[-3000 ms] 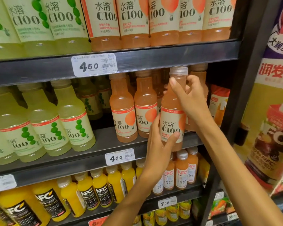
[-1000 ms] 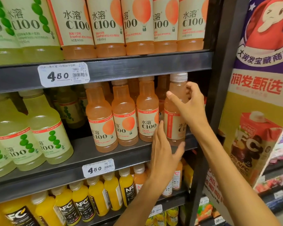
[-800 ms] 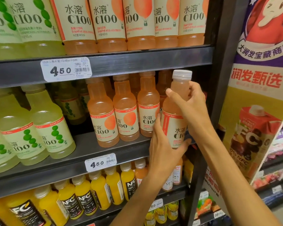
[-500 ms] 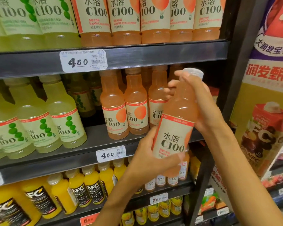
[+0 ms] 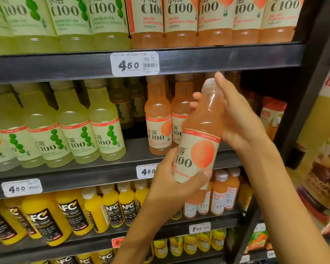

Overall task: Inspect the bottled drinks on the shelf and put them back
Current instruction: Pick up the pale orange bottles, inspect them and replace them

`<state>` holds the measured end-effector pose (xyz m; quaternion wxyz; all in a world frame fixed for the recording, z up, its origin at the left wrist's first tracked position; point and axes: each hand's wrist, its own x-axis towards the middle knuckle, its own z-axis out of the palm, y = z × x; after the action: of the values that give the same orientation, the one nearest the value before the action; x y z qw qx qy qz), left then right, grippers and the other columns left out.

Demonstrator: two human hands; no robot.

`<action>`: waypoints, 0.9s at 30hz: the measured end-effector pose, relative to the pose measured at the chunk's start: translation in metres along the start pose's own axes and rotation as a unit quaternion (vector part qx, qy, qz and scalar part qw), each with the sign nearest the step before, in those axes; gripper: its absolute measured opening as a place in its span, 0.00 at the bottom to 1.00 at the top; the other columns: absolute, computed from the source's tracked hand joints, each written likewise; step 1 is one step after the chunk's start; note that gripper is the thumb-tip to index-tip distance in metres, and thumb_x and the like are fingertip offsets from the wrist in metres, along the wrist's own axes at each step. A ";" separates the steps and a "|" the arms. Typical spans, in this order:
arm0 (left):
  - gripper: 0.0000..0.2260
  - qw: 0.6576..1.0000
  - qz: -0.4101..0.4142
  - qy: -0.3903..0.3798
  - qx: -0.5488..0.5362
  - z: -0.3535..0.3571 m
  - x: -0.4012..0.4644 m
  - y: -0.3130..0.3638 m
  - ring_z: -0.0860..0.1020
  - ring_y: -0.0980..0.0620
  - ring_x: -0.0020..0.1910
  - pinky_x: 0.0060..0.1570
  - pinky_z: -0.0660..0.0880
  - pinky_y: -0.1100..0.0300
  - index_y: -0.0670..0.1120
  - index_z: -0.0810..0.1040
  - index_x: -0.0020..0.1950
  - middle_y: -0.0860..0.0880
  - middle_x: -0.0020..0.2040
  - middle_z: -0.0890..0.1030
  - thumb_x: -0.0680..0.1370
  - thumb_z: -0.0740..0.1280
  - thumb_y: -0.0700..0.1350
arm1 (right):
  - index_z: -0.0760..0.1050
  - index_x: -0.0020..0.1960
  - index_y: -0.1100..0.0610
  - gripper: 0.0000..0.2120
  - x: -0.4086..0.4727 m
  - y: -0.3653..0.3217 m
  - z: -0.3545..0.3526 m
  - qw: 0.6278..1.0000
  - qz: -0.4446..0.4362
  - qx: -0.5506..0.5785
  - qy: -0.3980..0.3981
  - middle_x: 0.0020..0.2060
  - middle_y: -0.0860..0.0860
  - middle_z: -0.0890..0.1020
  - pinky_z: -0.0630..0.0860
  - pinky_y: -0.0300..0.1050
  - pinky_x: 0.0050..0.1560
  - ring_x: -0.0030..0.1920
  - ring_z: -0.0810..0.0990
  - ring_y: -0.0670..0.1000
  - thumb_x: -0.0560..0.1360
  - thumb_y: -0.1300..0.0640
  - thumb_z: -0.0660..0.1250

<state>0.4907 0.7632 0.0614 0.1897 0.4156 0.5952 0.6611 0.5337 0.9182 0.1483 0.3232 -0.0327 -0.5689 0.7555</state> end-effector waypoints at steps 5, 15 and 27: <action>0.23 0.943 -0.081 -0.200 -0.253 -0.013 -0.009 0.000 0.82 0.46 0.50 0.46 0.79 0.52 0.49 0.77 0.64 0.43 0.56 0.81 0.73 0.69 0.59 | 0.71 0.56 0.57 0.19 0.001 0.013 0.010 0.985 0.042 0.137 -0.099 0.41 0.54 0.85 0.81 0.46 0.43 0.44 0.85 0.52 0.75 0.43 0.61; 0.26 0.998 0.038 -0.024 -0.046 0.000 -0.005 -0.009 0.79 0.61 0.56 0.49 0.75 0.71 0.53 0.71 0.64 0.61 0.56 0.82 0.68 0.69 0.57 | 0.72 0.58 0.54 0.15 -0.010 0.006 0.020 0.996 -0.070 -0.051 0.027 0.35 0.52 0.82 0.79 0.44 0.35 0.36 0.82 0.50 0.75 0.48 0.69; 0.32 0.814 -0.180 -0.287 -0.471 0.000 -0.008 -0.007 0.80 0.43 0.49 0.48 0.78 0.50 0.34 0.67 0.69 0.38 0.54 0.78 0.77 0.62 0.60 | 0.72 0.55 0.56 0.12 -0.006 0.018 0.017 0.978 0.042 0.172 -0.112 0.38 0.52 0.82 0.80 0.46 0.42 0.39 0.83 0.50 0.75 0.51 0.63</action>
<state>0.4934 0.7586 0.0521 0.6401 0.3320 0.1930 0.6654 0.5235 0.8981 0.1363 0.2258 0.0843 -0.4608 0.8542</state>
